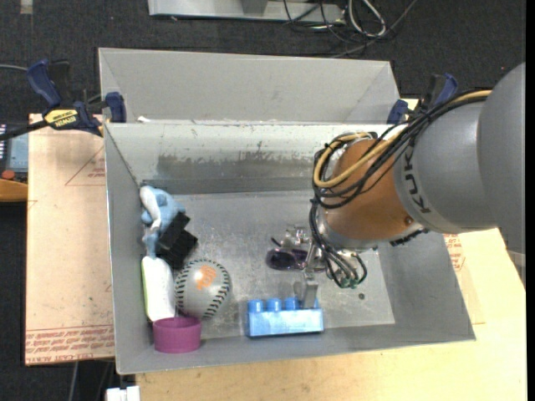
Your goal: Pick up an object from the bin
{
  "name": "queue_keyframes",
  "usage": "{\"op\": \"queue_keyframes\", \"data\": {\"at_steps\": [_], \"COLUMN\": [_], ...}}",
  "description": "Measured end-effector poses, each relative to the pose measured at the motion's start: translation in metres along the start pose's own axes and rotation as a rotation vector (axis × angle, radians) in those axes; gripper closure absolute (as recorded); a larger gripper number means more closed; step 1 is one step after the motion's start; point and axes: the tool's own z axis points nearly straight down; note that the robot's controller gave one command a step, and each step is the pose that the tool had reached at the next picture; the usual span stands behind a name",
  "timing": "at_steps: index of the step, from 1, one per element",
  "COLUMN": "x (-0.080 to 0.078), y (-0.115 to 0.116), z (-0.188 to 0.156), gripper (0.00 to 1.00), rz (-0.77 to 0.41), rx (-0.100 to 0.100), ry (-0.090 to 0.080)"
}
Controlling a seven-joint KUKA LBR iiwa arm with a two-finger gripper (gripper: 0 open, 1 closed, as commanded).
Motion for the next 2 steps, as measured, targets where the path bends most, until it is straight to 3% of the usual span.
{"op": "queue_keyframes", "data": {"at_steps": [2], "x": [-0.0023], "y": [-0.0032], "z": [-0.0022], "gripper": [0.00], "rz": [-0.006], "rx": [-0.001], "ry": [-0.007]}}
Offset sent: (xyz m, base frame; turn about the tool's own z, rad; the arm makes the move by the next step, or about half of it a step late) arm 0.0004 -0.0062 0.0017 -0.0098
